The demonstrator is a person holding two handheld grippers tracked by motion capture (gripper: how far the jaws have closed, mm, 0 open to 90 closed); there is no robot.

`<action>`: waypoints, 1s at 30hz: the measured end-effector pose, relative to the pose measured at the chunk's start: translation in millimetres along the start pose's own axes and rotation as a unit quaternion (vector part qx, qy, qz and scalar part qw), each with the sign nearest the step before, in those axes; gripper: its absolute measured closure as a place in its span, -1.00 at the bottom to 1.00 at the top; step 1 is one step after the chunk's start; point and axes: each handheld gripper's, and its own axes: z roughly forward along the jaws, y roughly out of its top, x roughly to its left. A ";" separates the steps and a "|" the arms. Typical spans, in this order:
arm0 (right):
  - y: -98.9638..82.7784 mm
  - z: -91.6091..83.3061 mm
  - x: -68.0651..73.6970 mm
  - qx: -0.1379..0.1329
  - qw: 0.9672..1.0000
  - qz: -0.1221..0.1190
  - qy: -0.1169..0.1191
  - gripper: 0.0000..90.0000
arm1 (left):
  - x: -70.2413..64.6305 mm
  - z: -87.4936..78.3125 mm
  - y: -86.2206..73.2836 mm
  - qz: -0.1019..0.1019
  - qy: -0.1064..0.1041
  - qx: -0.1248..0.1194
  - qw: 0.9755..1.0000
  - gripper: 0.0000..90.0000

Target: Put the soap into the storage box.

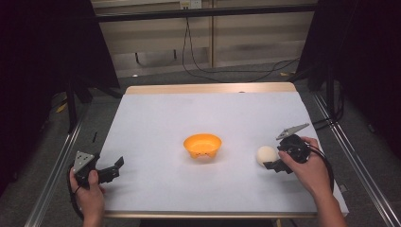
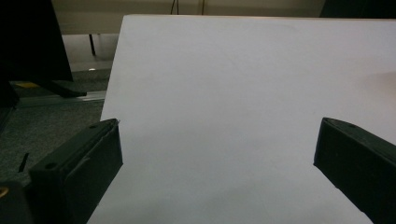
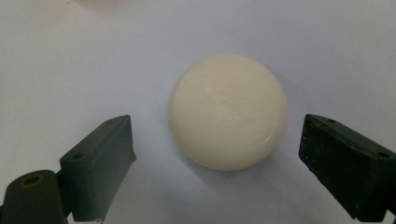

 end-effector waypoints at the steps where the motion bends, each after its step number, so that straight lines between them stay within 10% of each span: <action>1: 1.2 0.9 1.3 0.003 1.000 0.004 0.000 -0.77 | -0.3 0.1 -0.1 -0.002 0.000 0.000 1.000 -0.98; 30: 11.0 29.3 -2.2 0.037 0.999 0.025 -0.020 -0.49 | 0.4 1.2 0.4 -0.003 -0.003 0.007 1.000 -0.98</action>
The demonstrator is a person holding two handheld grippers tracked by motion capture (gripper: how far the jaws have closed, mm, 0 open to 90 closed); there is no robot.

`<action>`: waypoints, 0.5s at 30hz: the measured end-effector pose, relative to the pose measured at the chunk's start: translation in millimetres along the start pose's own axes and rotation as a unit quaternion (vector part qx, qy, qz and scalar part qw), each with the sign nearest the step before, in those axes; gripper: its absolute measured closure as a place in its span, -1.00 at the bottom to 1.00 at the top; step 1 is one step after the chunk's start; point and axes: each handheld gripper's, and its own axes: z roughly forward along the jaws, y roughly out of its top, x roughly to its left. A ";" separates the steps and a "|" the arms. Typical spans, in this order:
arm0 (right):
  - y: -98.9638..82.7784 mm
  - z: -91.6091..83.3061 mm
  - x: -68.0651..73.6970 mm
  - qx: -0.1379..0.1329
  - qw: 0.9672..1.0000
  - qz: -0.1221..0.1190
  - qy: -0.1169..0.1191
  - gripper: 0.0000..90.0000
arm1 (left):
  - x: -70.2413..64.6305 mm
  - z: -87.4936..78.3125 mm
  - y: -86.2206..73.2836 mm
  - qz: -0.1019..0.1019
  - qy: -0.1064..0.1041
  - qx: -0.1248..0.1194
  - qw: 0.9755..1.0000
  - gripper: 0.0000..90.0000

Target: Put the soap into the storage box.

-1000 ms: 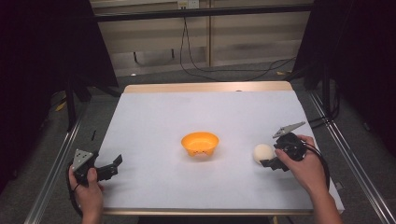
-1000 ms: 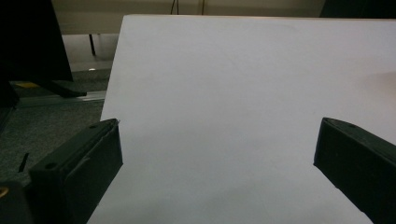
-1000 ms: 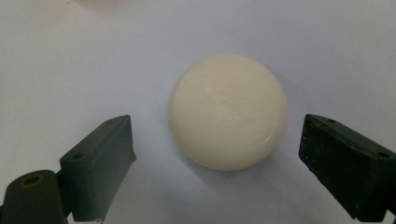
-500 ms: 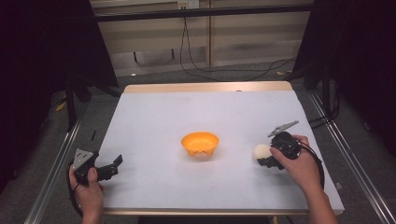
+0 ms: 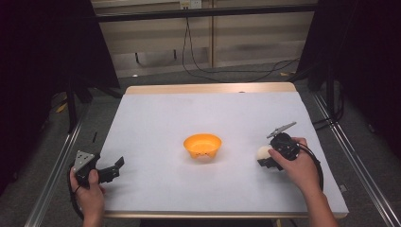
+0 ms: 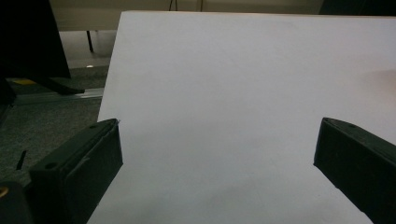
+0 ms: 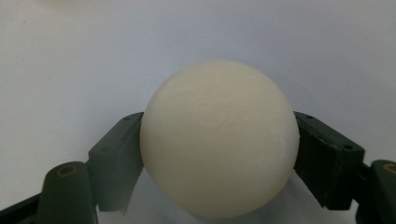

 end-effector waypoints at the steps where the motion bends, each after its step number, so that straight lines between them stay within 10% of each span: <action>1: -0.1 0.1 -0.4 0.000 1.000 -0.001 0.000 -0.48 | 0.0 0.0 0.0 0.000 0.000 0.000 1.000 -0.98; 15: -0.6 1.6 0.4 0.007 1.000 0.002 -0.001 -0.48 | 0.1 0.1 0.1 0.003 0.001 0.001 1.000 -0.98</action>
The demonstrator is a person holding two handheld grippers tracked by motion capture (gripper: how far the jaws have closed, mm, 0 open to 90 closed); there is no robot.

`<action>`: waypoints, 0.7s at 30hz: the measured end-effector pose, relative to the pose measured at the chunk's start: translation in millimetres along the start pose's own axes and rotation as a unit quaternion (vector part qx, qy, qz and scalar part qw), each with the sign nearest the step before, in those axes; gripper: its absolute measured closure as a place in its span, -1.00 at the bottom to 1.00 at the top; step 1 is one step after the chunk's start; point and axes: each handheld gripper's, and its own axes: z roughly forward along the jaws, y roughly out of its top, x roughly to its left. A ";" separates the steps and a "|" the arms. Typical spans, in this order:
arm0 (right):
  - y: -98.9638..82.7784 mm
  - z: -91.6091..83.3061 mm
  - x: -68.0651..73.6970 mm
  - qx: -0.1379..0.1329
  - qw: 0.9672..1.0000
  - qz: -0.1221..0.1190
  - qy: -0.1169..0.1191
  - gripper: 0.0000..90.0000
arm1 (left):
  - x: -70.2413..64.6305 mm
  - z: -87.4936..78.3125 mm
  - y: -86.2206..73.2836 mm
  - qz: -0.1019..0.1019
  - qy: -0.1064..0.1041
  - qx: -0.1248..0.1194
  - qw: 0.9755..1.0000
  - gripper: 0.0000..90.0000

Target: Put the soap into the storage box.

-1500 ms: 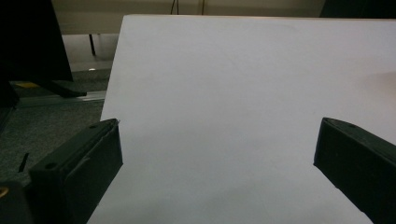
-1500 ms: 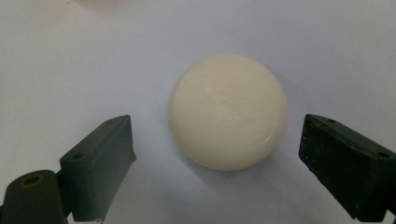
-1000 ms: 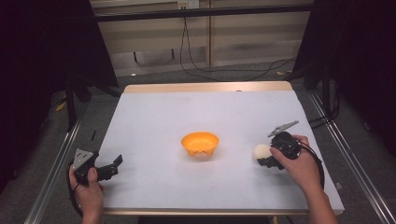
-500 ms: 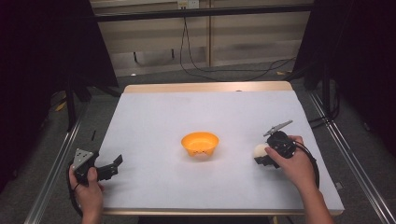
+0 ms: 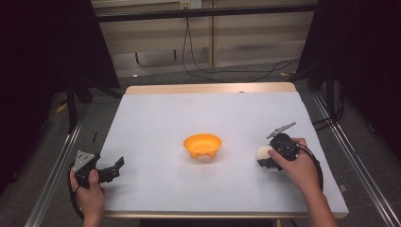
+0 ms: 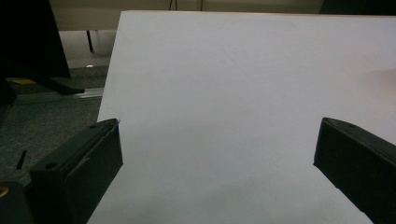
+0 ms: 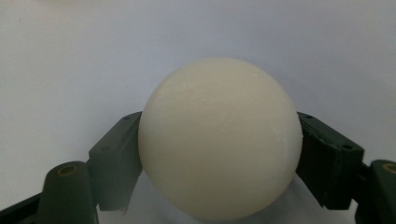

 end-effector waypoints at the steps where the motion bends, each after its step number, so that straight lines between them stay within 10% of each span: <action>1: 0.2 0.3 0.3 -0.001 1.000 0.004 0.000 -0.48 | -0.1 0.0 0.0 -0.001 0.000 0.000 1.000 -0.98; 21: 3.4 -2.4 0.5 -0.009 1.000 -0.001 0.001 -0.47 | 0.3 0.4 0.1 0.000 -0.002 0.001 1.000 -0.98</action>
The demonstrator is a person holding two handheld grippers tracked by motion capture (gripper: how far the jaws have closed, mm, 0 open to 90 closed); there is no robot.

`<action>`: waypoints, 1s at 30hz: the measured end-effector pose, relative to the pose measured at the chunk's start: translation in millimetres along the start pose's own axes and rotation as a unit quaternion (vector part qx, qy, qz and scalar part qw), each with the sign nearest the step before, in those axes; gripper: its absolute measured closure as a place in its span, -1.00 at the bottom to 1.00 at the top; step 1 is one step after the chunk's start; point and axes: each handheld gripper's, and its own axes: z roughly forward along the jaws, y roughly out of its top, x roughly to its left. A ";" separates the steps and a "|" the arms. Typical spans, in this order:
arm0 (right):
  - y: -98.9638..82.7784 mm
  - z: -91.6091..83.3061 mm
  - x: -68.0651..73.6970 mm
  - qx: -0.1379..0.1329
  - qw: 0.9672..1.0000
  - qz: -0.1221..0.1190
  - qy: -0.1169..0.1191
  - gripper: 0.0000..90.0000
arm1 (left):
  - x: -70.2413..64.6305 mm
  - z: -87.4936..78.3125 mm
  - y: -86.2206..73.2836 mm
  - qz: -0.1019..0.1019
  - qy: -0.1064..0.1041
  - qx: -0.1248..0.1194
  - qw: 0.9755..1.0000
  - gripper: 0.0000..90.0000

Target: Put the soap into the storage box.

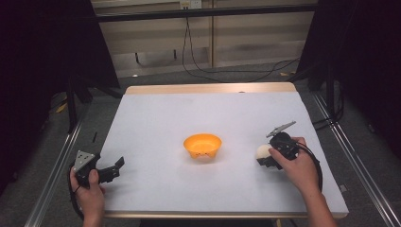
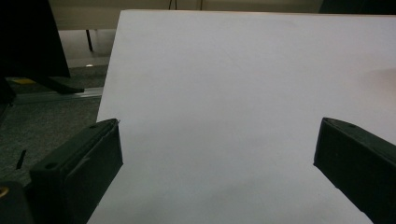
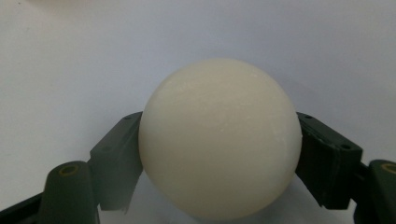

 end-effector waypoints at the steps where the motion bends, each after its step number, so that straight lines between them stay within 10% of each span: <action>1: 0.4 -1.0 -0.5 0.000 1.000 -0.003 -0.001 -0.47 | 0.0 0.1 0.0 0.000 0.000 0.000 1.000 -0.98; 30: 30.8 -8.1 12.0 -0.016 0.999 -0.026 0.011 -0.47 | 0.0 0.4 0.2 0.001 -0.002 0.002 1.000 -0.97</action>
